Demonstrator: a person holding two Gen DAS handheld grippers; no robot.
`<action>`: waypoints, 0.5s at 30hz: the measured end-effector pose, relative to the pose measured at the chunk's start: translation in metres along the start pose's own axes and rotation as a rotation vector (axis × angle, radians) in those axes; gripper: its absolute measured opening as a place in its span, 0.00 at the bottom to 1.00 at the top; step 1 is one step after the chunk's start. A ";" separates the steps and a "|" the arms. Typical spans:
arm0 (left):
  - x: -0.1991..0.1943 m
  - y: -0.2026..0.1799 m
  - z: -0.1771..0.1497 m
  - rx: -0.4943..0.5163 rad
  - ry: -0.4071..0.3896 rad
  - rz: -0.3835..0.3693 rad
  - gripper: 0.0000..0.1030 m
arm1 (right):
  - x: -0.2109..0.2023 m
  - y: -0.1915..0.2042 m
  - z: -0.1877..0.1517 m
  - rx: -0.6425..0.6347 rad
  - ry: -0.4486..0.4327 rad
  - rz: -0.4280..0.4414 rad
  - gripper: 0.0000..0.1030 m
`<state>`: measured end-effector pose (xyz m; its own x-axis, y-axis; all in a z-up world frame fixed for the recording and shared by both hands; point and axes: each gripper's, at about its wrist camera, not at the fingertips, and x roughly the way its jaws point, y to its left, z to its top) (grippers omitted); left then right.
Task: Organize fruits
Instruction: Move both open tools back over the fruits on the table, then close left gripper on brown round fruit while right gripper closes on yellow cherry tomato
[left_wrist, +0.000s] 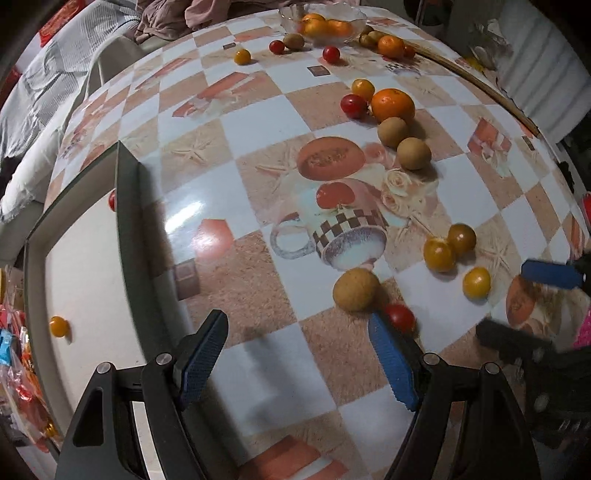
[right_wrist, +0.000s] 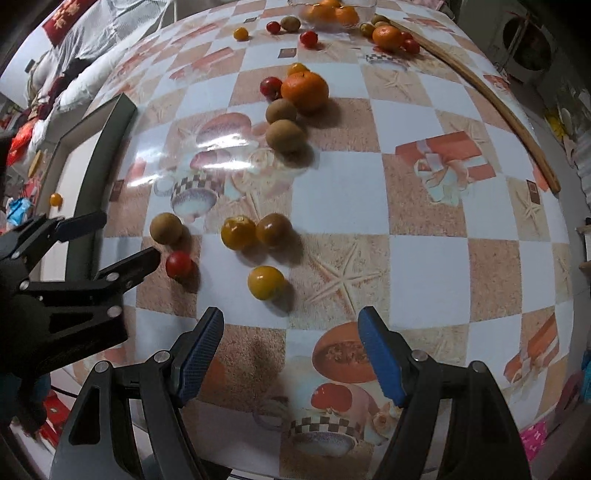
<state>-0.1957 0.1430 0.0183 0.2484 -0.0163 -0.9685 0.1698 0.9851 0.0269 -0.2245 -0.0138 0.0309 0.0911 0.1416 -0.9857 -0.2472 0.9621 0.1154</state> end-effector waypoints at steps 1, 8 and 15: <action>0.001 0.000 0.002 -0.007 -0.002 -0.006 0.77 | 0.001 0.001 0.000 -0.005 -0.003 -0.001 0.76; 0.010 -0.002 0.013 -0.024 -0.011 0.000 0.77 | 0.008 0.007 0.004 -0.049 -0.026 -0.011 0.68; 0.015 -0.001 0.022 -0.050 0.001 0.009 0.77 | 0.012 0.018 0.014 -0.097 -0.045 -0.040 0.57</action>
<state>-0.1711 0.1380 0.0089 0.2488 -0.0073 -0.9685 0.1192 0.9926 0.0231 -0.2141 0.0087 0.0225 0.1450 0.1155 -0.9827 -0.3342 0.9405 0.0613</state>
